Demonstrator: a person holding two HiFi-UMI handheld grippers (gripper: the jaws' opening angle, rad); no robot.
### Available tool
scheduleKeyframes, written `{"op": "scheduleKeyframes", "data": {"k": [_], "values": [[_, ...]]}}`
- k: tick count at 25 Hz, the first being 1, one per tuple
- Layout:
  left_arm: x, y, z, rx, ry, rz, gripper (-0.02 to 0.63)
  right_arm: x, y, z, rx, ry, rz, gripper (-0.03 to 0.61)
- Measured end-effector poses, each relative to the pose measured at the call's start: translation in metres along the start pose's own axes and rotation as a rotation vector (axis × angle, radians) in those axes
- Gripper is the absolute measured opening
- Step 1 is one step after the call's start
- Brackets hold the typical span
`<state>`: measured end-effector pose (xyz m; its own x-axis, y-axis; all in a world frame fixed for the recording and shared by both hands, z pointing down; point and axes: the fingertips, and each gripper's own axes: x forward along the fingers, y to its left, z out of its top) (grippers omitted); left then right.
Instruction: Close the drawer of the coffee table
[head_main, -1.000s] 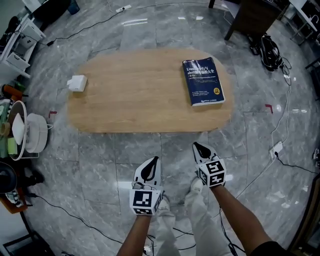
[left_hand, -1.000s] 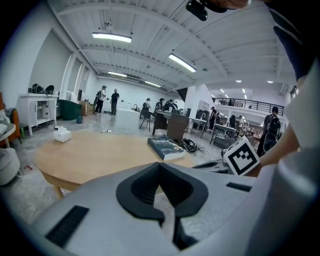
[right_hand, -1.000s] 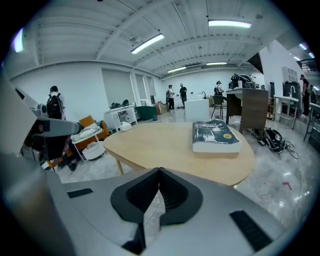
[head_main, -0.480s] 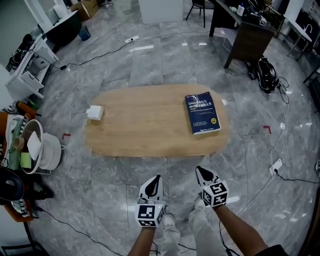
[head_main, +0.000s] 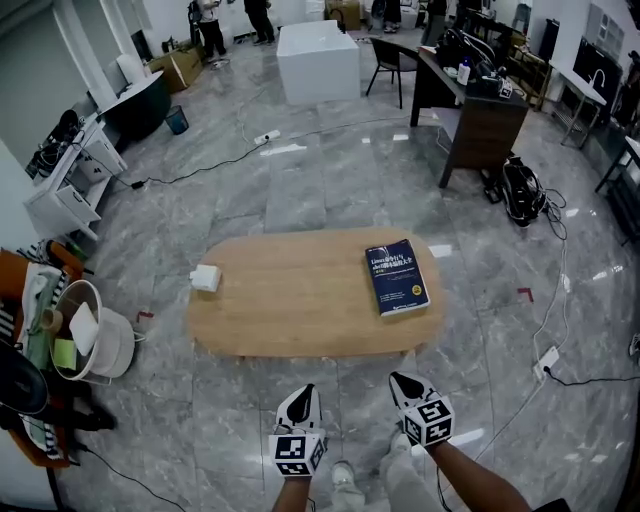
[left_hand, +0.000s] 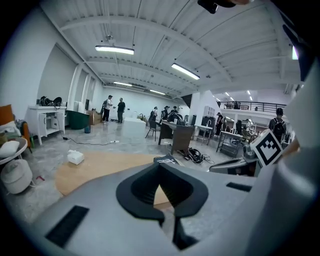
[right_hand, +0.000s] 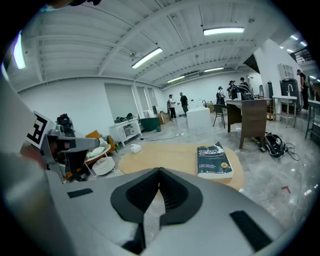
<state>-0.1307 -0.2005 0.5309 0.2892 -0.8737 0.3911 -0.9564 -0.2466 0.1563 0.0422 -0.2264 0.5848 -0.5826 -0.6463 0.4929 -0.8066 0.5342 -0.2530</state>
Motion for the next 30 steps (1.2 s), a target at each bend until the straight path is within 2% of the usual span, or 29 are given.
{"op": "scheduleKeyframes", "data": {"k": [7,16,24,30], "values": [[-0.021,-0.008,0.022,0.004,-0.012,-0.015,0.000,-0.028,0.024,0.031,-0.005,-0.041,0.024,0.018],[-0.055,-0.028,0.070,-0.037,-0.099,-0.056,0.000,-0.058,0.050,0.071,-0.024,-0.115,0.021,0.018],[-0.090,-0.039,0.109,0.020,-0.161,-0.093,0.000,-0.081,0.093,0.114,-0.095,-0.193,0.050,0.018],[-0.114,-0.044,0.147,0.050,-0.242,-0.126,0.000,-0.101,0.114,0.146,-0.136,-0.254,0.038,0.018]]}}
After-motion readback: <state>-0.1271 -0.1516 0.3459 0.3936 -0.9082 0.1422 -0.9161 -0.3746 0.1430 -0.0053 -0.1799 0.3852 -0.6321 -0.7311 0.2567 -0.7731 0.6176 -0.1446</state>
